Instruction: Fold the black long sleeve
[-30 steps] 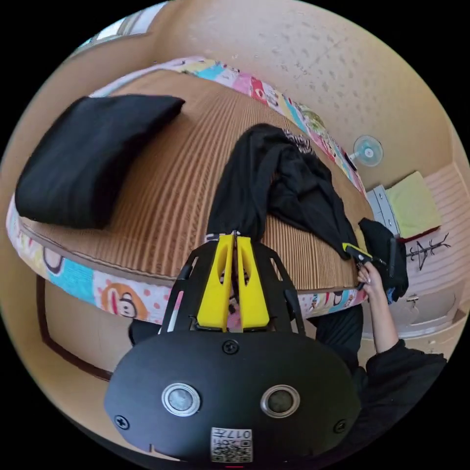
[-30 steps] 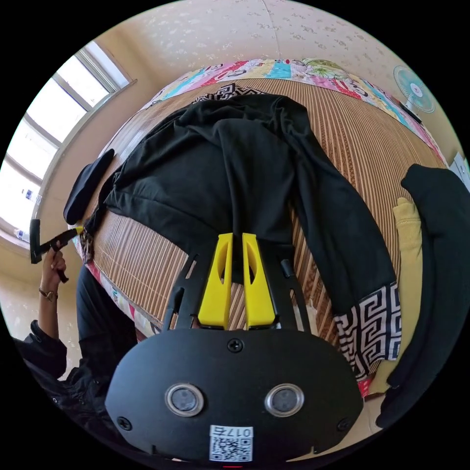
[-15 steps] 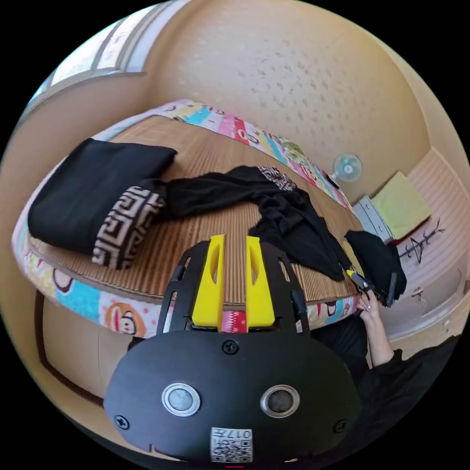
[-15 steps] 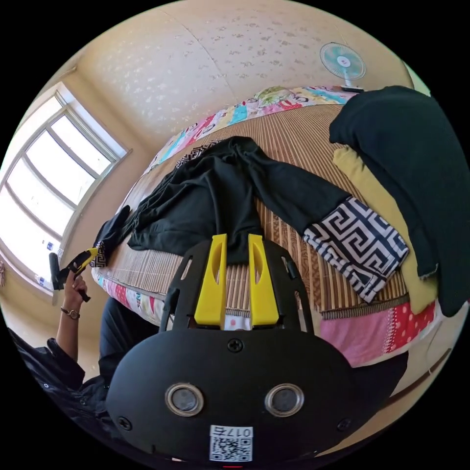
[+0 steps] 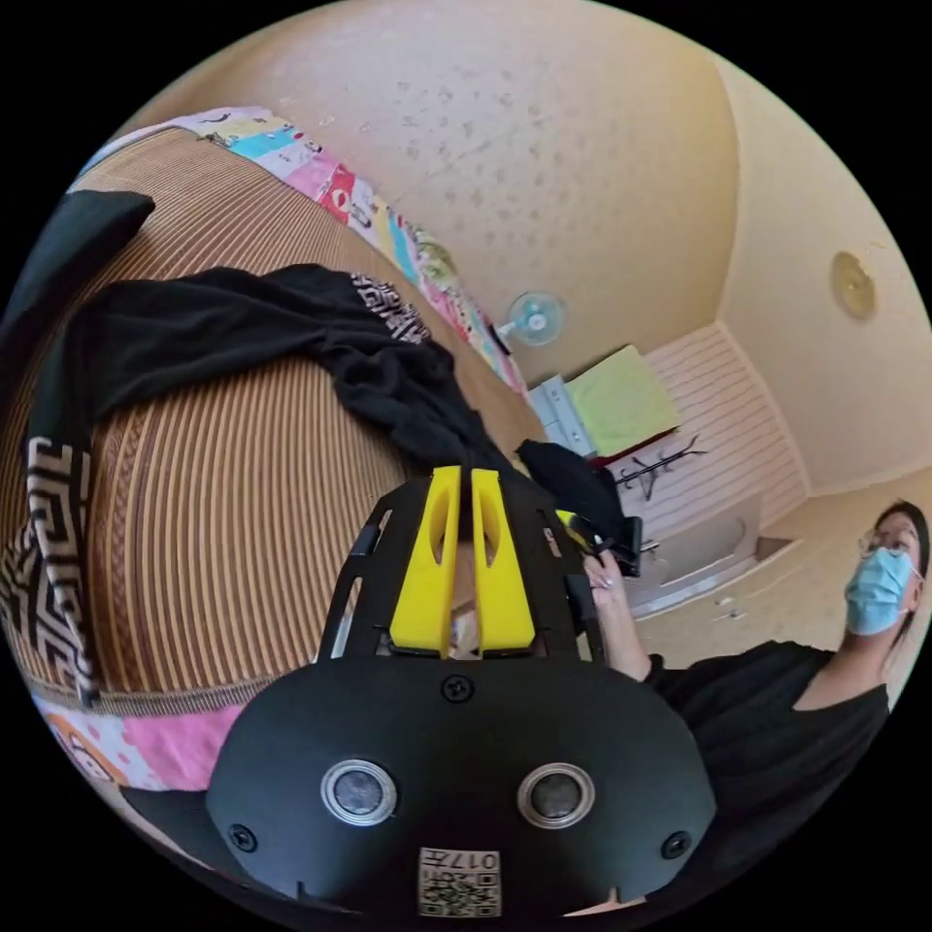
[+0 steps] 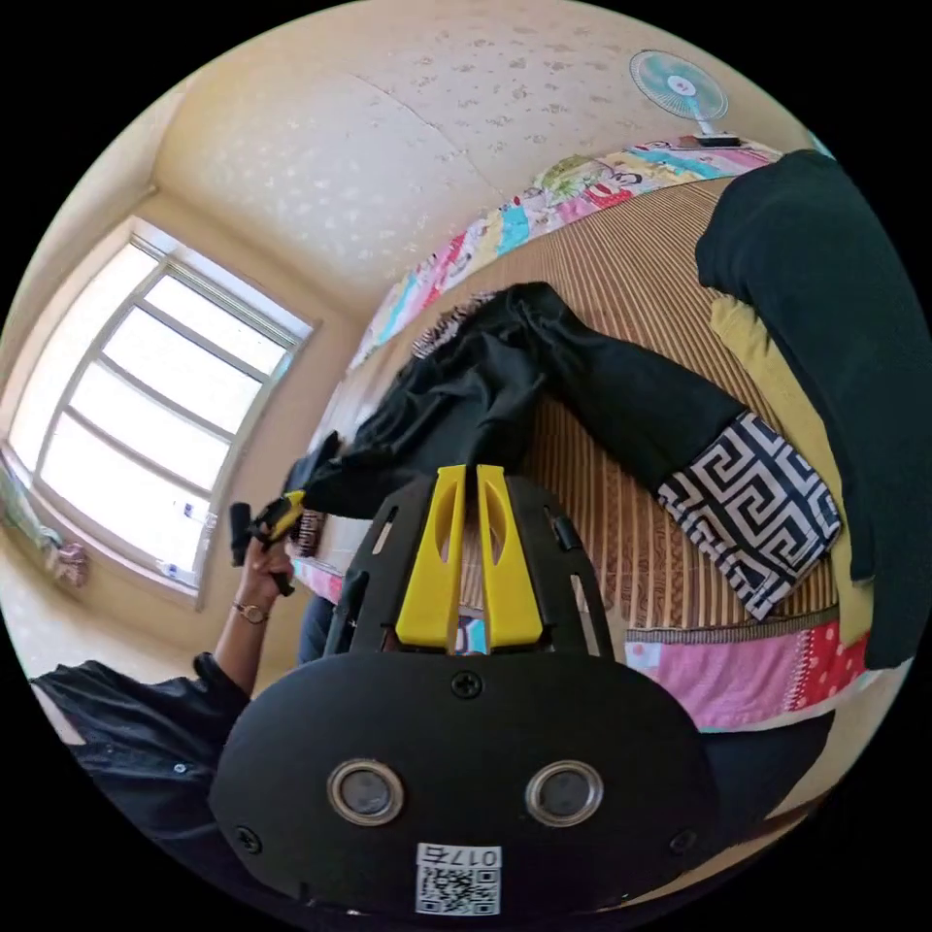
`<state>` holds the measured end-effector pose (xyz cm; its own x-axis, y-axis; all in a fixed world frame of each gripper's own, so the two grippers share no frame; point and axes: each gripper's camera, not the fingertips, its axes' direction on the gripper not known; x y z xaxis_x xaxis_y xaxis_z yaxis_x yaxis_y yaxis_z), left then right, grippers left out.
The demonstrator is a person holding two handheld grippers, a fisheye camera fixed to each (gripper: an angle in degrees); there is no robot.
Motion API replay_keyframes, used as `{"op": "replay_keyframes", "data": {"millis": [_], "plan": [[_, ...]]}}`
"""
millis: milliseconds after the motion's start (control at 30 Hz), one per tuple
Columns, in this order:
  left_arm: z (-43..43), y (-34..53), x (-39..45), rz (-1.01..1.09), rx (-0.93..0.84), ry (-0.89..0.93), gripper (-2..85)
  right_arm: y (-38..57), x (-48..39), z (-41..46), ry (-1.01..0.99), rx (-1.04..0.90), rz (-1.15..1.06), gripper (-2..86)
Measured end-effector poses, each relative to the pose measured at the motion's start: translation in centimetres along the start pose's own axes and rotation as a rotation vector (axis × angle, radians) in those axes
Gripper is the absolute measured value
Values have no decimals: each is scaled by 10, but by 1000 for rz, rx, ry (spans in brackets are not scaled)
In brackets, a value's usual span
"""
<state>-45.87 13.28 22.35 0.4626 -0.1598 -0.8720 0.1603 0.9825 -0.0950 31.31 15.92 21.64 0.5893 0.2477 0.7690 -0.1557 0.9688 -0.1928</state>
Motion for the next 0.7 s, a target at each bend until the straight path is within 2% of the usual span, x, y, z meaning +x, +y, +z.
{"op": "replay_keyframes", "data": {"millis": [67, 167, 267, 400, 467, 533, 600, 700], "plan": [[-24, 44, 9, -42, 16, -33, 3, 9, 7, -12, 22, -20, 48, 30], [-36, 100, -8, -191, -10, -213, 6, 30, 30, -2, 200, -137, 105, 31], [-29, 134, -29, -282, -79, -307, 16, 49, 50, 20, 347, -269, 134, 36], [-32, 136, -17, -236, -32, -373, 37, 59, 31, 2, 431, -139, 38, 63], [-30, 122, 1, -160, -7, -472, 50, 57, 26, -2, 432, -107, 6, 71], [-22, 112, 7, -124, -14, -513, 57, 51, 36, 7, 431, -166, 16, 75], [-7, 103, 2, -132, -73, -526, 63, 47, 48, 23, 411, -271, 37, 72], [22, 95, -16, -192, -203, -523, 62, 43, 50, 22, 402, -331, 34, 46]]}}
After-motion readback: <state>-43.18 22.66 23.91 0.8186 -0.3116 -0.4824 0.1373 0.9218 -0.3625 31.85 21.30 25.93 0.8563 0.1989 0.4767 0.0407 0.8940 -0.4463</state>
